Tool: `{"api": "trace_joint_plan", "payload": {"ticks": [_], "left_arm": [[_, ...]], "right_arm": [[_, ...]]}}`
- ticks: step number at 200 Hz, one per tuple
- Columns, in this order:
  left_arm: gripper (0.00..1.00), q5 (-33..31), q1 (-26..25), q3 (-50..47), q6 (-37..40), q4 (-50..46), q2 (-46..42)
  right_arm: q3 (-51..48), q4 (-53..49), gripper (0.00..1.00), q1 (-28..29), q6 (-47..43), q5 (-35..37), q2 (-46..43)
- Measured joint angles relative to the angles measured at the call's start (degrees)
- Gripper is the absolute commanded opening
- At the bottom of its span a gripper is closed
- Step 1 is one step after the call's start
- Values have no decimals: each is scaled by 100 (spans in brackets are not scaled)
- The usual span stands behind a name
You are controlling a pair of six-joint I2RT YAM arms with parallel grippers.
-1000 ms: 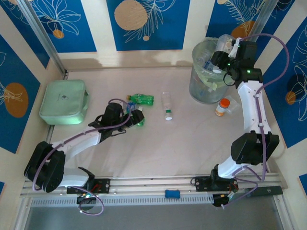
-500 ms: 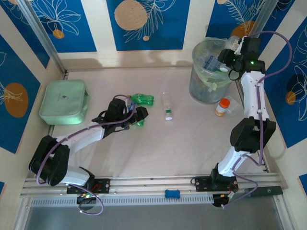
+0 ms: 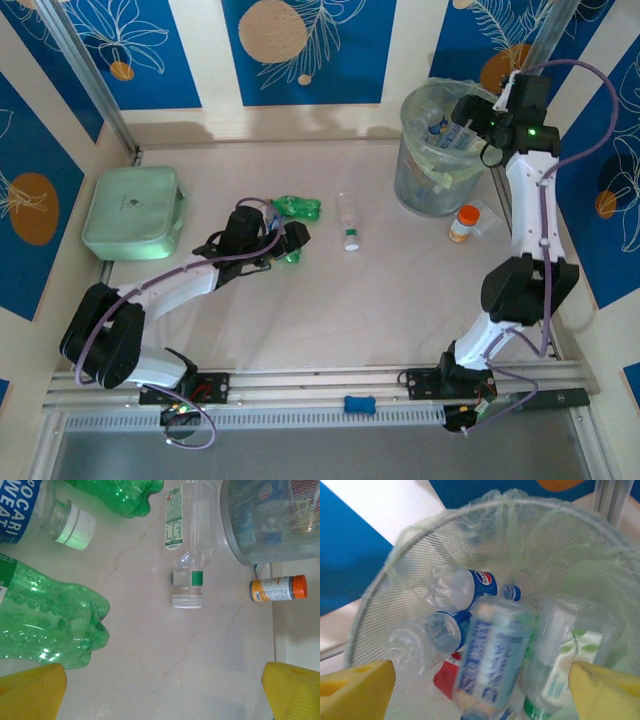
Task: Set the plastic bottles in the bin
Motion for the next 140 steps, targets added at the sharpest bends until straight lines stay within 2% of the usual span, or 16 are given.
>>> {"api": "trace_joint_plan", "payload": {"ticks": [42, 66, 140], "left_arm": [[99, -304, 0, -223, -136, 125, -138], [99, -487, 2, -374, -177, 140, -282], [99, -935, 348, -909, -188, 122, -1097]], "right_arm": [[-1213, 778, 94, 555, 9, -162, -1434], [-2002, 1200, 94, 1051, 50, -229, -1941], [-4105, 1613, 93, 2815, 352, 15, -2059]]}}
